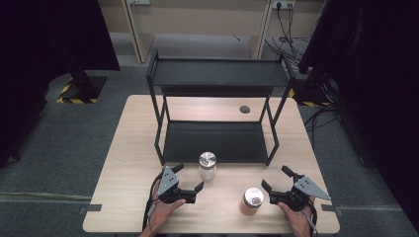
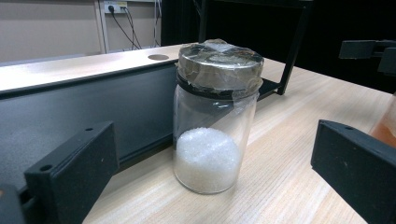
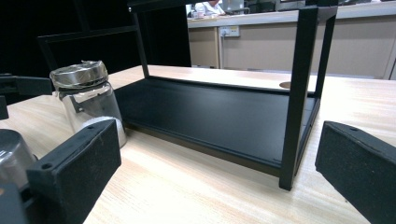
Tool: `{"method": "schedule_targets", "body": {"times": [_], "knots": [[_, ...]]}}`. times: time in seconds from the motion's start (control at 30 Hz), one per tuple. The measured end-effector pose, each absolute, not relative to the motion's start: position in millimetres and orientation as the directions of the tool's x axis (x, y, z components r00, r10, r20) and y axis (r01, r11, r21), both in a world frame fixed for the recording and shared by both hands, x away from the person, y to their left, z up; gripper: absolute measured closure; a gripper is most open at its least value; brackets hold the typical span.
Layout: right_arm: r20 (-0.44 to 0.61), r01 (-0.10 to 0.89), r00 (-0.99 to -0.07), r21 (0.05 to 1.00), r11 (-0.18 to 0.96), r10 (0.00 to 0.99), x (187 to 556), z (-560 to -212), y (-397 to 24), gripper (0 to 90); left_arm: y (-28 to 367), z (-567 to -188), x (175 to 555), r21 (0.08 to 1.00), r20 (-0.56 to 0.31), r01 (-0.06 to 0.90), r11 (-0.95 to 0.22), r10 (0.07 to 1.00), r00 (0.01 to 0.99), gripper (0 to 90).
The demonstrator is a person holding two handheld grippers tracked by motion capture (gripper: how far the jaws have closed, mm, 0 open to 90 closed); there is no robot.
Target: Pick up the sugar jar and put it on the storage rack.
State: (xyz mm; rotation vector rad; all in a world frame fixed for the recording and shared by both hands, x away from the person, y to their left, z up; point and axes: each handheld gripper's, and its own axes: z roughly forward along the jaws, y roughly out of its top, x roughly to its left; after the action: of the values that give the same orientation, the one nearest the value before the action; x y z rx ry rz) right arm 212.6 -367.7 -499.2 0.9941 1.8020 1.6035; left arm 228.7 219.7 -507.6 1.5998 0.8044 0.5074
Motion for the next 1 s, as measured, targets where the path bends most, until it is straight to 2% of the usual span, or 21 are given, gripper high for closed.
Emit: {"method": "schedule_targets", "body": {"times": [1.0], "knots": [[0.083, 0.167, -0.583, 0.986, 0.019, 0.808, 211.4, -501.2, -368.9, 0.4, 218.8, -508.0, 229.2, 0.975, -0.121, 0.218, -0.039, 0.731, 0.672, 0.2]]}}
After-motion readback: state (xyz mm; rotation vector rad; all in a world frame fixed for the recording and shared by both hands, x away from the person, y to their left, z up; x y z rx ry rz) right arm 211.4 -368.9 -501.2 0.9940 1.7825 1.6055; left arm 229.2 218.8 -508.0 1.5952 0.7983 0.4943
